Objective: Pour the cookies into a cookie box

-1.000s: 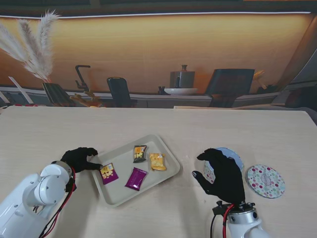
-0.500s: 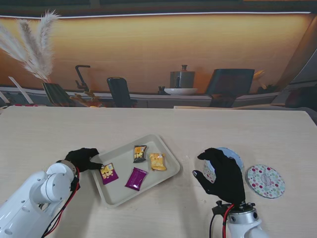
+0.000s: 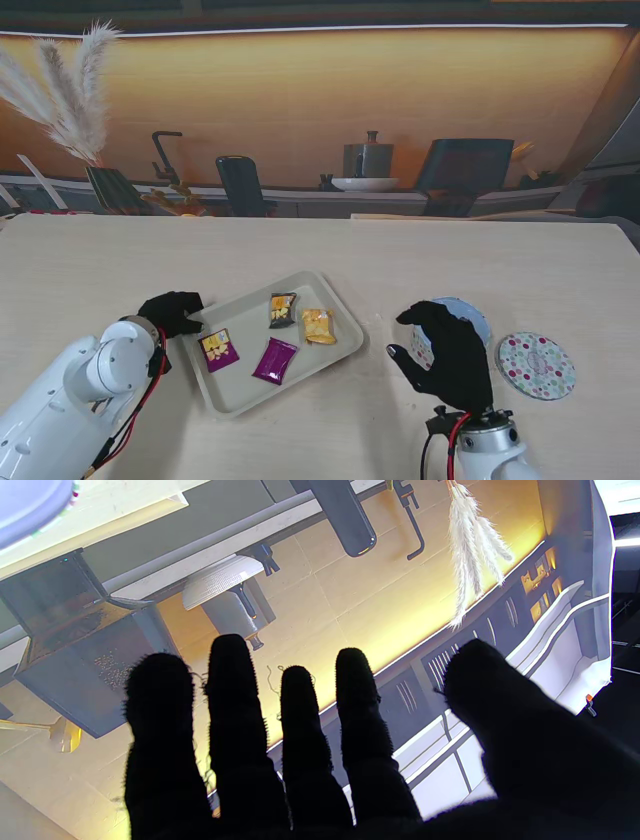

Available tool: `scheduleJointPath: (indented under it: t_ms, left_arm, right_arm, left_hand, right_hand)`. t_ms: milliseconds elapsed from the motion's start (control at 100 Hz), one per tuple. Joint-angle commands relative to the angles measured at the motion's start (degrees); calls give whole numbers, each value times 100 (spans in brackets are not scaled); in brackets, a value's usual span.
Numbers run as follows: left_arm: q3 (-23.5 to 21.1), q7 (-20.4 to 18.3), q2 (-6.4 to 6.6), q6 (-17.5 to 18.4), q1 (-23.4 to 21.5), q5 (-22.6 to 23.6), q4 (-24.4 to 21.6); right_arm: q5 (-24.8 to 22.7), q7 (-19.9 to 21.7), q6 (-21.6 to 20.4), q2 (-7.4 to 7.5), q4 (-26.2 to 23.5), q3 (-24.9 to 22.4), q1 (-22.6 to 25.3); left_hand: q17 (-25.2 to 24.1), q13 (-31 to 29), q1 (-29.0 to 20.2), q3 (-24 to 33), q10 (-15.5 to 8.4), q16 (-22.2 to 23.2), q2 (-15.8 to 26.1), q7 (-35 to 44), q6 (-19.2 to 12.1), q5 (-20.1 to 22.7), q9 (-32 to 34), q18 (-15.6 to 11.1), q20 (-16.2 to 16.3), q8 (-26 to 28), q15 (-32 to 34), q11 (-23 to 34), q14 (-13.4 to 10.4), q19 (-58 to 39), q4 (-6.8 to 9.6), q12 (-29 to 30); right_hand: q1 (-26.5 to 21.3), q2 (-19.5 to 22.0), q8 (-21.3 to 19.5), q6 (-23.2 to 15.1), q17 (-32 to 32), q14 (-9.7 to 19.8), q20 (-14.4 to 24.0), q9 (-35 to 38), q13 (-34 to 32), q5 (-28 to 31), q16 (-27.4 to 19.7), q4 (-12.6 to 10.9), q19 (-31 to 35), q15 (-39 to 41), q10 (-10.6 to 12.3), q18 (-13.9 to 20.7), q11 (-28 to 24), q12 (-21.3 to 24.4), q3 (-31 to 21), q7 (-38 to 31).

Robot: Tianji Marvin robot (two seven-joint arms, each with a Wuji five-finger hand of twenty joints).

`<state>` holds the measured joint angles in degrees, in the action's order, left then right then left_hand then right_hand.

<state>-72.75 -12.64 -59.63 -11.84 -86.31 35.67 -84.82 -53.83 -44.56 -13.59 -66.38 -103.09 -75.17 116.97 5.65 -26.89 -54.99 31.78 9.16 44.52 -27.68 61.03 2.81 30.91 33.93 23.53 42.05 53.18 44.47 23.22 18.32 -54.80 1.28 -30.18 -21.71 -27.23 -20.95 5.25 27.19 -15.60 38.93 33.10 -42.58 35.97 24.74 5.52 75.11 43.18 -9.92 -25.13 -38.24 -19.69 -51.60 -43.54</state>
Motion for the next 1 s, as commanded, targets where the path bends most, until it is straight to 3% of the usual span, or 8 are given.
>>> scheduleJointPath:
  t_ms: [0,70,230,380,540,700,790,990]
  left_arm:
    - [110,-214,-99,-66,-149,-97,190]
    - [113,-189,-121,-88,-160,-273,203]
    - [65,-131,-178,-183,-222,-744,165]
    - [82,-306,-140,-245,-215,-701,130]
    - [56,-406,-133,-367,-241,-836,58]
    - [-79,-334,-210,-424,-331,-1472,-2]
    - [-160,-166,-290,-357,-410,-1888,3]
    - [-245,141,-439,-264,-535,-2601,17]
  right_arm:
    - [20,73,-10,-31,-29,29,6]
    - [18,66,-9,-31,-30,30,7]
    - [-3,18,-1,-32,-26,37,7]
    - [9,10,2,-37,-31,37,12]
    - [19,8,-10,-39,-26,45,3]
    - [31,8,-24,-42,-20,49,-9]
    - [25,-9,-32,-43,-24,47,-7]
    - [10,-71,-39,-48,-37,42,9]
  left_hand:
    - [-48,-146,-53,422,293,-960,-262,316,56,-58,273,-81,-128,245,-1025,-184,-236,85,286,381]
    - [-45,-152,18,702,337,-1033,-375,343,117,16,295,-90,-206,373,-1063,-219,-219,163,524,480]
    - [-27,-165,120,1390,546,-1176,-535,525,475,75,309,-143,-341,984,-1077,-287,-93,240,1355,740]
    - [50,-215,201,1459,505,-1147,-510,534,511,85,383,-160,-293,1151,-936,-144,-81,75,1623,713]
    - [207,-325,312,1766,750,-1168,-388,769,728,12,477,-180,-359,1570,-847,-151,101,6,1960,760]
    - [357,-369,175,1917,1266,-1702,4,837,1017,41,419,-275,-1119,2439,-987,-126,384,382,2567,1201]
    - [579,-426,92,1990,1497,-1940,35,764,1211,166,420,-132,-1423,2646,-915,-89,610,347,2804,1240]
    - [1458,-921,69,2513,1805,-1984,-238,709,1624,471,649,498,-1391,2570,-682,86,995,-39,3103,1159]
  right_hand:
    - [215,163,73,32,-62,-137,-58,62,-94,107,-69,-145,-68,-28,30,-141,83,1,-20,92]
    - [213,164,69,30,-62,-141,-61,54,-94,105,-68,-147,-67,-25,35,-141,82,-1,-18,90]
    - [212,169,64,59,-64,-132,-66,27,-91,34,-64,-149,-65,-18,28,-140,63,-13,-19,90]
    - [229,191,57,60,-68,-137,-71,23,-92,64,-63,-148,-64,-14,31,-139,61,-14,-18,65]
    - [238,215,53,55,-67,-135,-74,43,-98,83,-62,-149,-59,-10,24,-141,59,-13,-10,55]
    - [233,250,50,59,-66,-140,-78,42,-95,91,-63,-152,-56,-12,26,-147,63,-12,-8,53]
    - [240,281,50,54,-70,-151,-81,42,-98,91,-64,-152,-57,-13,23,-153,64,-12,7,55]
    - [234,336,51,61,-60,-128,-85,23,-99,61,-62,-157,-50,-8,25,-144,60,-15,18,63]
